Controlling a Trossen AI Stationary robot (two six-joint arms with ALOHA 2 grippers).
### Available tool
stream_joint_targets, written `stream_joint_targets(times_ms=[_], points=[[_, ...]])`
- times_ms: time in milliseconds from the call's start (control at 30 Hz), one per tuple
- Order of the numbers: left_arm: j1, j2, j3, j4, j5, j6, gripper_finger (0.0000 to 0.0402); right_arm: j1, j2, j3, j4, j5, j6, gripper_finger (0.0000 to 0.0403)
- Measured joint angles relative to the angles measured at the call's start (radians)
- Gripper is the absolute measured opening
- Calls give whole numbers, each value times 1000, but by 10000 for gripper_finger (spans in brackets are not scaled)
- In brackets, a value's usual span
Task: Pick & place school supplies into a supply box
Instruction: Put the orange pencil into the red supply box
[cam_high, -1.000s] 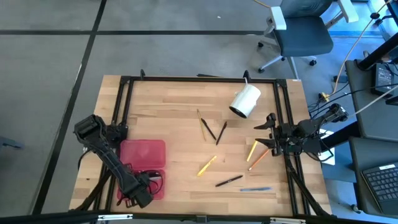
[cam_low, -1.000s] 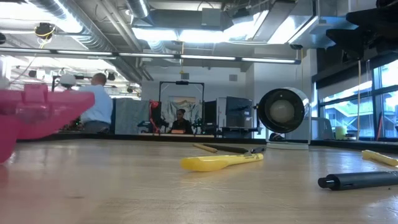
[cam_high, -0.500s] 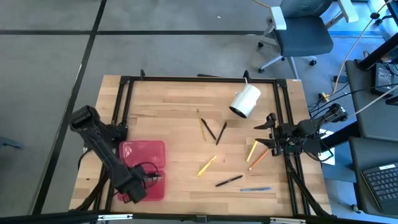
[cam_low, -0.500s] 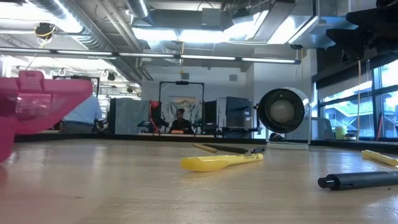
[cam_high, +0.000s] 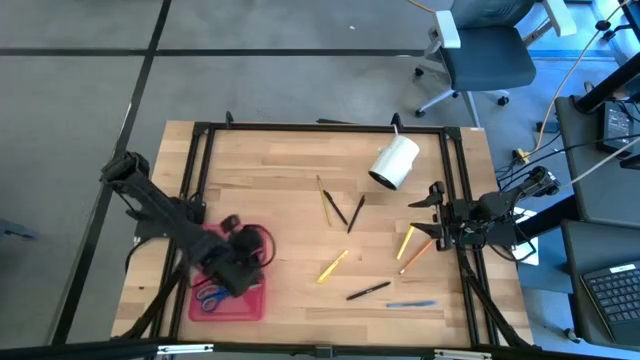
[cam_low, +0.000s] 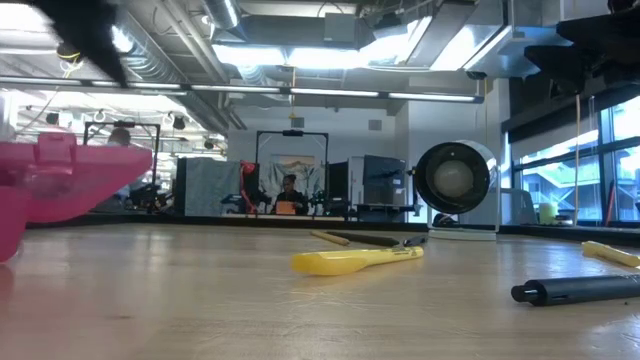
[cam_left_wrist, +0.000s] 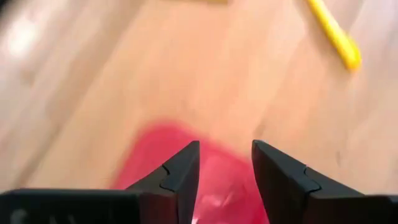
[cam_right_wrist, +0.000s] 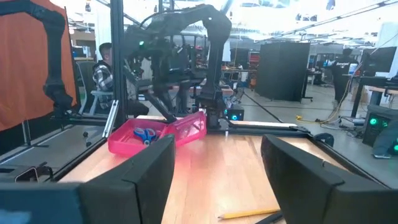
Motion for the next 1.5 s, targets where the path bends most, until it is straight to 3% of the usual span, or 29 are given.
stream_joint_targets(times_ms=[167, 433, 633, 800, 967, 1167, 1267, 1400, 1500], points=[[156, 0, 0, 177, -63, 195, 139, 0, 0, 0, -50, 0, 18, 242], [323, 2, 0, 389, -47, 433, 139, 0, 0, 0, -65, 0, -3, 242], [365, 2, 0, 406, -53, 414, 139, 0, 0, 0, -65, 0, 18, 242], [366, 16, 0, 407, -164, 373, 139, 0, 1, 0, -87, 0, -61, 242], [349, 33, -1, 479, -134, 449, 139, 0, 37, 22, -117, -71, 69, 242], [295, 35, -1, 656, -67, 653, 139, 0, 261, 157, -183, -89, 130, 242], [287, 35, -1, 790, 35, 767, 139, 1, 429, 270, -241, -89, 127, 242], [296, 35, 0, 900, 208, 895, 139, 1, 673, 450, -427, -92, 150, 242], [307, 35, 0, 881, 235, 915, 139, 6, 832, 571, -584, -138, 238, 242]])
